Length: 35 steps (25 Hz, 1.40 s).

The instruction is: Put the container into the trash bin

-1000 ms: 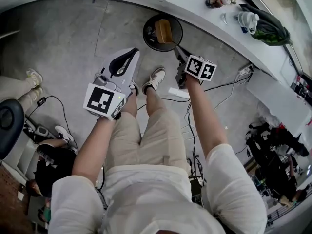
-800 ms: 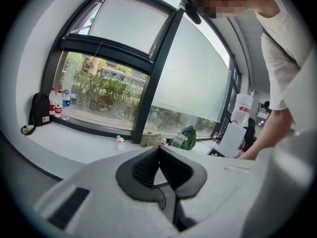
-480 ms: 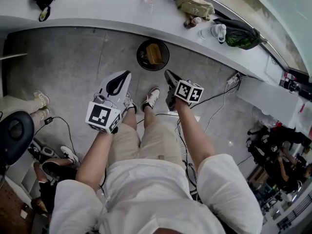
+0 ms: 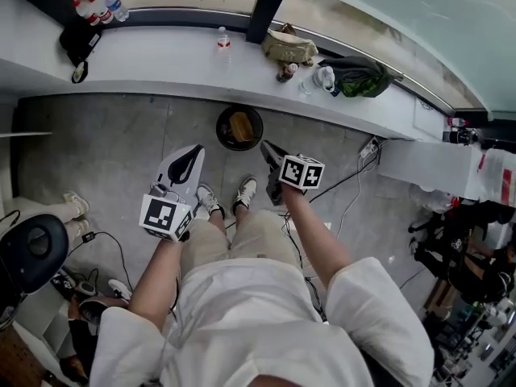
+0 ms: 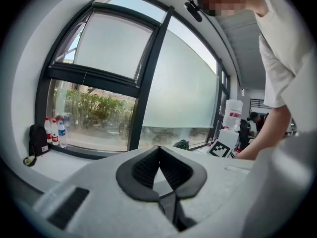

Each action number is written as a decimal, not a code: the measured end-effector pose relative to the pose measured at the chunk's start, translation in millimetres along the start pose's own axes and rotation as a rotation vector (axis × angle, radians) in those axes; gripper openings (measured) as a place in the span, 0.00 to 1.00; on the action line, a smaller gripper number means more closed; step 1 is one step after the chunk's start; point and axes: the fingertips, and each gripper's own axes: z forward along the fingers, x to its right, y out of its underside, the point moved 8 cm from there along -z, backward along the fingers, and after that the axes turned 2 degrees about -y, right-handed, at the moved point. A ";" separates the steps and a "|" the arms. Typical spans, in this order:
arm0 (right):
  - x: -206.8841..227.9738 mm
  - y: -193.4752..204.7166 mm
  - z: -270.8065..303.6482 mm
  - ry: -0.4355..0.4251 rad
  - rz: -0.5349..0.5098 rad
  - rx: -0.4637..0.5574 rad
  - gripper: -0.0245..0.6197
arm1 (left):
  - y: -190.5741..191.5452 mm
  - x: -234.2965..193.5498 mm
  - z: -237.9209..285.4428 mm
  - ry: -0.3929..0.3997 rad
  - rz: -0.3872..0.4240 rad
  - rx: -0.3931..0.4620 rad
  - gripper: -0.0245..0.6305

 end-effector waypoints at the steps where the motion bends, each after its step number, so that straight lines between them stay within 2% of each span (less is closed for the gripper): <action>1: -6.6 -1.4 -4.5 -0.004 -0.018 0.000 0.04 | -7.9 2.2 -2.0 0.002 0.012 0.011 0.06; 8: -38.0 -28.1 -38.8 -0.016 -0.060 0.095 0.04 | -53.7 18.7 -16.2 0.000 0.065 0.100 0.06; 17: -70.6 -86.0 -85.9 -0.019 -0.215 0.216 0.04 | -108.9 28.8 -34.4 -0.008 0.144 0.198 0.06; 26: -113.5 -143.8 -138.3 -0.074 -0.356 0.370 0.04 | -165.7 26.1 -67.2 -0.090 0.197 0.344 0.06; 35: -162.5 -186.3 -186.9 -0.157 -0.518 0.507 0.04 | -199.9 12.3 -84.8 -0.141 0.237 0.394 0.06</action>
